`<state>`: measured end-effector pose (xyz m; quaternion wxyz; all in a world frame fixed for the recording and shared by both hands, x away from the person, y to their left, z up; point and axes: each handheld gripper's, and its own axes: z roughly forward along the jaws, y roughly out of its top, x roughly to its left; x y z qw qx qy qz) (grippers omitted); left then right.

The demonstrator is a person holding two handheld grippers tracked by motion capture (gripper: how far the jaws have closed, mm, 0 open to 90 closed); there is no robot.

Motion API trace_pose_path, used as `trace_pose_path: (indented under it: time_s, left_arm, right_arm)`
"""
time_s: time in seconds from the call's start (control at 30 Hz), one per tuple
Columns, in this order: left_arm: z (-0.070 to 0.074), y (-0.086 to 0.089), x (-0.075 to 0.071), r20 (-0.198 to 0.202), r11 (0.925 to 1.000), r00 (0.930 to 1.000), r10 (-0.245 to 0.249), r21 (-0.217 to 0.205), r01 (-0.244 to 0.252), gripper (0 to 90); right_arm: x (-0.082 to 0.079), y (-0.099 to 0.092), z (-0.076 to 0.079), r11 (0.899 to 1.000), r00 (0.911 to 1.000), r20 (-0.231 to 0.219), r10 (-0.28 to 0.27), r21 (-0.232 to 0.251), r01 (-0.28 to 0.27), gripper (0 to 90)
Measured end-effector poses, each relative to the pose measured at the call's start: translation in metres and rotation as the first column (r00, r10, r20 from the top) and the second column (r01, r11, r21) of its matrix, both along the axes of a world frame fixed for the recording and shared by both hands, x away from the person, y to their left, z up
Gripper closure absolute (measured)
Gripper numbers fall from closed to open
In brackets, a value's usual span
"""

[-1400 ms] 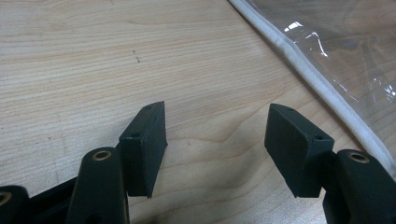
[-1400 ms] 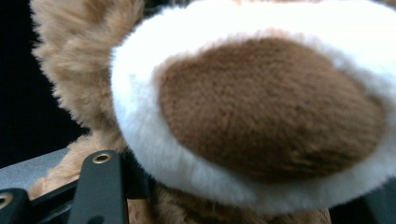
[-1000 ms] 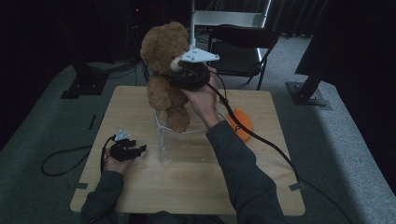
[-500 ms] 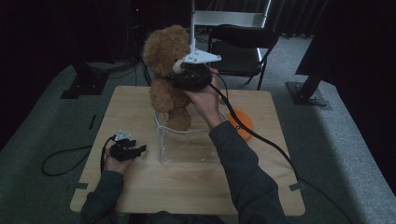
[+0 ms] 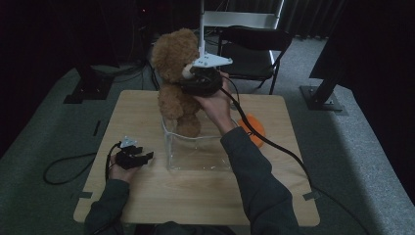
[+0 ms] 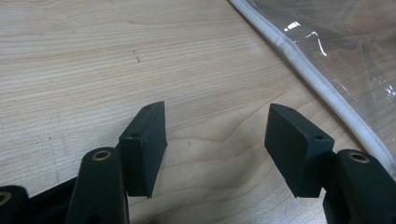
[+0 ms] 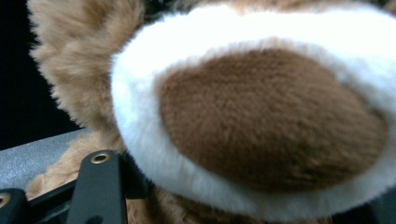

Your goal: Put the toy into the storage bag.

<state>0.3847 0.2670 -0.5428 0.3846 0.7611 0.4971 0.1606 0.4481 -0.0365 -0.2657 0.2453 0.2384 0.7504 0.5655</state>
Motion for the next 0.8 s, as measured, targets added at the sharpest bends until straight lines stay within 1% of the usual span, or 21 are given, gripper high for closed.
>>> trace_pose_path:
  time_s: [0.13,0.27,0.37,0.5,0.57,0.6,0.67,0.8]
  left_arm:
    - [0.0,0.0,0.0,0.001,1.0,1.0,0.0,0.001,0.0,39.3]
    - [0.0,0.0,0.0,0.0,1.0,1.0,0.0,0.001,0.0,39.3]
    - [0.0,0.0,0.0,0.001,1.0,1.0,0.0,0.001,0.0,39.3]
    - [0.0,0.0,0.0,0.0,1.0,1.0,0.0,0.0,0.0,39.3]
    - [0.0,0.0,0.0,0.0,1.0,1.0,0.0,0.0,0.0,39.3]
    - [0.0,0.0,0.0,0.0,1.0,1.0,0.0,0.0,0.0,39.3]
    - [0.0,0.0,0.0,0.0,1.0,1.0,0.0,0.0,0.0,39.3]
    - [0.0,0.0,0.0,0.0,1.0,1.0,0.0,0.0,0.0,39.2]
  right_arm:
    - [0.002,-0.001,-0.001,1.0,0.9999,-0.009,0.008,0.005,-0.008,36.2]
    - [0.002,0.001,-0.002,1.0,0.9995,-0.007,0.029,-0.001,-0.029,36.2]
    - [0.001,0.003,-0.004,0.999,0.9991,-0.017,0.04,-0.002,-0.04,36.2]
    - [0.0,0.007,-0.005,0.998,0.9979,-0.017,0.063,-0.001,-0.063,36.1]
    - [0.0,0.009,-0.006,0.996,0.9957,-0.016,0.092,-0.003,-0.092,36.0]
    - [0.0,0.009,-0.006,0.996,0.9957,-0.016,0.092,-0.003,-0.092,36.0]
    - [0.0,0.01,-0.007,0.995,0.9951,-0.009,0.098,-0.019,-0.098,36.0]
    - [0.003,0.009,-0.01,0.995,0.9967,-0.009,0.08,-0.055,-0.081,36.0]
